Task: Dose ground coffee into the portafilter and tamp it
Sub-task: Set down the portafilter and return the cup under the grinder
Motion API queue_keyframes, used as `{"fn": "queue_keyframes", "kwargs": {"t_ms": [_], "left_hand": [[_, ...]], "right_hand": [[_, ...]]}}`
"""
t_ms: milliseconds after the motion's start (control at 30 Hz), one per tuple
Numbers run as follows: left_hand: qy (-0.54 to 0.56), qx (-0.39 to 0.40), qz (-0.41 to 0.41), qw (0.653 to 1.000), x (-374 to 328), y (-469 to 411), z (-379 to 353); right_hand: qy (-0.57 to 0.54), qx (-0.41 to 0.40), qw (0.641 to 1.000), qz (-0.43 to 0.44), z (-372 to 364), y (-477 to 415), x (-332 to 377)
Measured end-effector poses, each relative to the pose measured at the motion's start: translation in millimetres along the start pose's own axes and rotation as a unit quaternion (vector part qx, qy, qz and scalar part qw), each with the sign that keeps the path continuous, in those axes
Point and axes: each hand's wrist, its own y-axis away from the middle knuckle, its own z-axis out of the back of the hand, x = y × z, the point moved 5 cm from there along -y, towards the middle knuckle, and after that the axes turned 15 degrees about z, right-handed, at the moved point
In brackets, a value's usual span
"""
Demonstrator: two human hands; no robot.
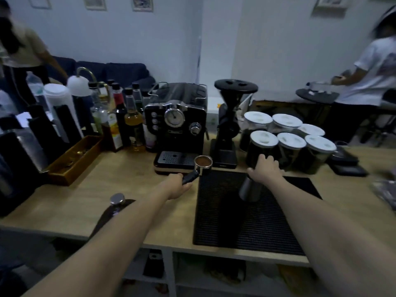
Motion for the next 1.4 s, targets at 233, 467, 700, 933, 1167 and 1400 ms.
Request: {"fn": "queue_keyframes", "kwargs": {"t_ms": [233,467,700,933,1167,1400], "left_hand": [[0.004,0.035,0.020,0.999,-52.4,-2.7,-66.5],[0.012,0.034,0.071,0.997,-73.0,6.3,-107.1],[0.054,0.042,0.125,0.990,-75.2,14.7,-121.4],[-0.005,0.083,0.107,0.991,-83.1,13.7,-117.9],[-0.001,0.116,0.092,0.989,-87.3,11.4,-119.2],[0.081,0.184,0.110,0.973,-84.5,13.5,-124.3]], "right_hand": [[-0.157,-0.014,0.987,-0.024,-27.4,8.5,-44.1],[-0.265,-0.030,0.964,-0.004,-60.3,11.1,-64.5],[-0.310,-0.031,0.950,0.016,-80.3,4.7,-68.4],[-0.319,-0.060,0.946,0.003,-93.2,0.3,-67.0],[-0.326,-0.067,0.943,0.001,-94.8,-0.7,-67.5],[-0.333,-0.049,0.941,0.023,-95.1,-3.1,-70.5]]}}
